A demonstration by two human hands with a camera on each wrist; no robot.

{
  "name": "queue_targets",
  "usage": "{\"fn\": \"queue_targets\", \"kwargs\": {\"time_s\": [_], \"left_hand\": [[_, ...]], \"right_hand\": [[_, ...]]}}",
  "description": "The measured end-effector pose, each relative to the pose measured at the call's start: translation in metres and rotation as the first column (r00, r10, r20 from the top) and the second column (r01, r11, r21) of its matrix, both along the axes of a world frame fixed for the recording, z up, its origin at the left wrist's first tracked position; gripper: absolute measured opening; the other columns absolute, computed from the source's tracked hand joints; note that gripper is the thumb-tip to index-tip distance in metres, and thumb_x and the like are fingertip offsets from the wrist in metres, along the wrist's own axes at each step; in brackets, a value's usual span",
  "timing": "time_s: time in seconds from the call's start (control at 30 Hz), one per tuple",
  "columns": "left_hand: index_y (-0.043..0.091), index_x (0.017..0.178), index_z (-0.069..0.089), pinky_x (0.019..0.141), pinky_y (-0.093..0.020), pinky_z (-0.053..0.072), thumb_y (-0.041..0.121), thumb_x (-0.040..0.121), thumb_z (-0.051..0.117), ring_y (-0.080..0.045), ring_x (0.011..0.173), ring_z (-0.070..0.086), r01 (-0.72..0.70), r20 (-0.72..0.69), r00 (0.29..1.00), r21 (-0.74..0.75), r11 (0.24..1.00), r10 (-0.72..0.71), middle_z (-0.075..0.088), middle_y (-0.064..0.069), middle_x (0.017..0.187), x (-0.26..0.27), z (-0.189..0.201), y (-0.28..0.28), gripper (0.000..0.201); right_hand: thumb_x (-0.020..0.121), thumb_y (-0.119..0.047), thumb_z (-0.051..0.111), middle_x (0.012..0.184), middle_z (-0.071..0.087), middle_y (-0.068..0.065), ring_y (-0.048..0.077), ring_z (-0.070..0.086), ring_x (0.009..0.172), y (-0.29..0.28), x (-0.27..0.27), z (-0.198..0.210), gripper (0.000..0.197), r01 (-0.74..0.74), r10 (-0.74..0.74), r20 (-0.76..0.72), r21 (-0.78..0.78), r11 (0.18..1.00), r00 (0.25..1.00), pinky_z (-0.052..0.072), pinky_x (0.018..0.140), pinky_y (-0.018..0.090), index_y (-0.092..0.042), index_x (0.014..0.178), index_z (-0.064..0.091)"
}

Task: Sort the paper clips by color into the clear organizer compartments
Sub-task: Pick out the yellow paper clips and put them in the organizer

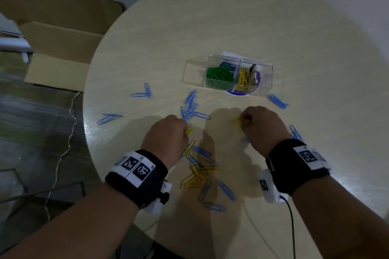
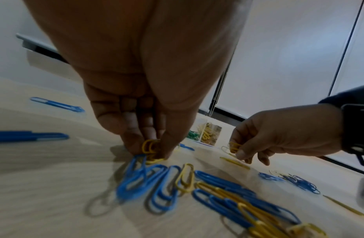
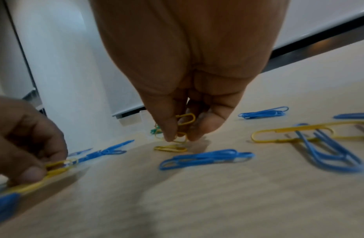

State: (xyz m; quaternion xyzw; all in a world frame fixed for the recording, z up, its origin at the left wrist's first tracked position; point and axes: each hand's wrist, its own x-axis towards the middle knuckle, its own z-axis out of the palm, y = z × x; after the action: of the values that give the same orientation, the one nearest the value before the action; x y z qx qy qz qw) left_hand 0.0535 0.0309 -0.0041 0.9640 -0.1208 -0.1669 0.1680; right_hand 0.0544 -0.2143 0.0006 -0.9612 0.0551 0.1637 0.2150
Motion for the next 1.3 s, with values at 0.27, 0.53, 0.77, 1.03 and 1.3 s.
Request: {"fn": "queue_targets", "kwargs": {"time_s": [0.27,0.53,0.77,1.03,1.3], "left_hand": [[0.014,0.09,0.064,0.063,-0.037,0.043,0.019,0.086,0.058,-0.034,0.086,0.062,0.174,0.032,0.982,0.244,0.954,-0.188,0.062,-0.01,0.09,-0.004,0.012,-0.007,0.009],[0.012,0.104,0.054,0.069,-0.037,0.042,0.027,0.088,0.052,-0.031,0.097,0.058,0.26,-0.059,0.964,0.398,0.88,-0.258,0.056,-0.01,0.105,0.008,0.018,-0.017,0.022],[0.012,0.104,0.054,0.077,-0.041,0.046,0.018,0.088,0.054,-0.034,0.095,0.056,0.176,-0.138,0.979,0.185,0.967,-0.152,0.055,-0.012,0.101,0.015,0.005,-0.006,0.017],[0.015,0.091,0.062,0.074,-0.042,0.049,0.015,0.082,0.06,-0.032,0.089,0.059,0.234,-0.079,0.971,0.18,0.955,-0.224,0.057,-0.009,0.096,0.005,0.007,-0.002,0.009],[0.024,0.085,0.059,0.068,-0.036,0.049,0.027,0.086,0.064,-0.023,0.076,0.062,0.094,0.076,0.993,-0.128,0.987,-0.085,0.063,0.002,0.08,0.029,0.046,-0.05,0.006]], "right_hand": [[0.087,-0.023,0.053,0.103,0.058,0.009,0.031,0.056,0.095,0.01,-0.006,0.002,0.022,-0.223,0.22,-0.037,-0.169,0.96,0.975,0.047,0.078,0.037,-0.018,0.106,0.062],[0.081,-0.018,0.058,0.102,0.049,0.012,0.035,0.053,0.089,0.014,-0.006,0.006,0.016,-0.179,0.17,-0.137,-0.057,0.982,0.976,0.042,0.072,0.037,-0.012,0.095,0.054],[0.085,-0.018,0.053,0.101,0.063,0.006,0.031,0.057,0.094,0.006,-0.011,0.005,0.014,-0.093,0.093,-0.098,0.004,0.996,0.991,0.043,0.075,0.034,-0.02,0.099,0.057],[0.084,-0.02,0.055,0.097,0.063,0.002,0.026,0.059,0.09,-0.004,-0.017,0.006,0.015,-0.018,0.019,-0.005,0.068,0.997,1.0,0.042,0.072,0.03,-0.025,0.094,0.065],[0.076,-0.024,0.069,0.076,0.068,-0.008,0.015,0.063,0.076,-0.049,-0.021,0.02,0.006,0.22,-0.251,0.142,0.201,0.954,0.957,0.051,0.071,0.034,-0.027,0.081,0.068]]}}
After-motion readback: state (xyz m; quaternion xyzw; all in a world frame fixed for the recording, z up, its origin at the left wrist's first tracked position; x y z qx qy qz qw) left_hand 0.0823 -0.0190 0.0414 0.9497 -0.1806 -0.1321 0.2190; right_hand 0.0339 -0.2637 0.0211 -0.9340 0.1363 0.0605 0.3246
